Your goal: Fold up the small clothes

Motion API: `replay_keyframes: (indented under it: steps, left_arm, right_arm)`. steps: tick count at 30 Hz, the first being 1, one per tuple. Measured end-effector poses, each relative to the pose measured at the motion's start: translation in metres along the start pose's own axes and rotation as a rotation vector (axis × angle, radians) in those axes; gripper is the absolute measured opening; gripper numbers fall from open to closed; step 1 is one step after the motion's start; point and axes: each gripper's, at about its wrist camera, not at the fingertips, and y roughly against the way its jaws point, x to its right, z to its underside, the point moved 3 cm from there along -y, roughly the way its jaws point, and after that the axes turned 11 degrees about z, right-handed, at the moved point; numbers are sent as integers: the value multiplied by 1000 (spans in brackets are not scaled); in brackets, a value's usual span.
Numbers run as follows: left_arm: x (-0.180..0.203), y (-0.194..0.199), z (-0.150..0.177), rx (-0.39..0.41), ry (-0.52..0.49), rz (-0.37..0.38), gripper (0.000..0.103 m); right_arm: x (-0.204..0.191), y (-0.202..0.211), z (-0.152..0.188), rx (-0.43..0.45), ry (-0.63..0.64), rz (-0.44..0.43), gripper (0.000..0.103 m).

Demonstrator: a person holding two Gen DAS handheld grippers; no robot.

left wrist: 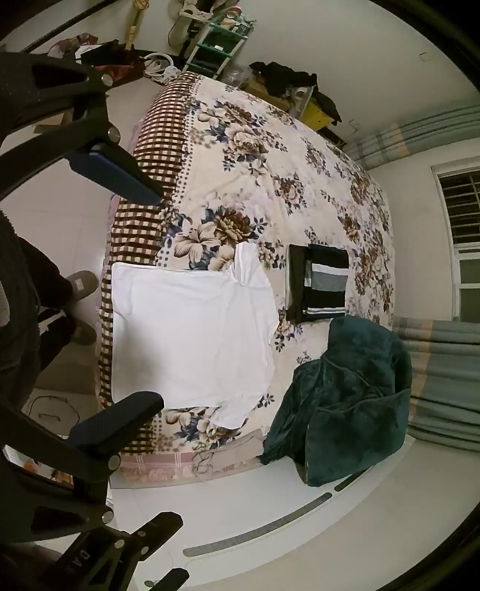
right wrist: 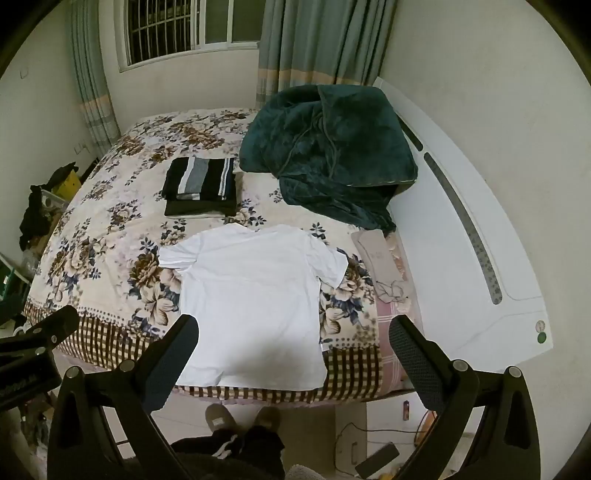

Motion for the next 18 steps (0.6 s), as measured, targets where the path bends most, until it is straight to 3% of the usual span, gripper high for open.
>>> replay_keyframes:
  steps: [18]
  left_arm:
    - [17, 6, -4, 10, -10, 17, 103]
  right_arm:
    - [8, 7, -2, 1, -1, -2, 103]
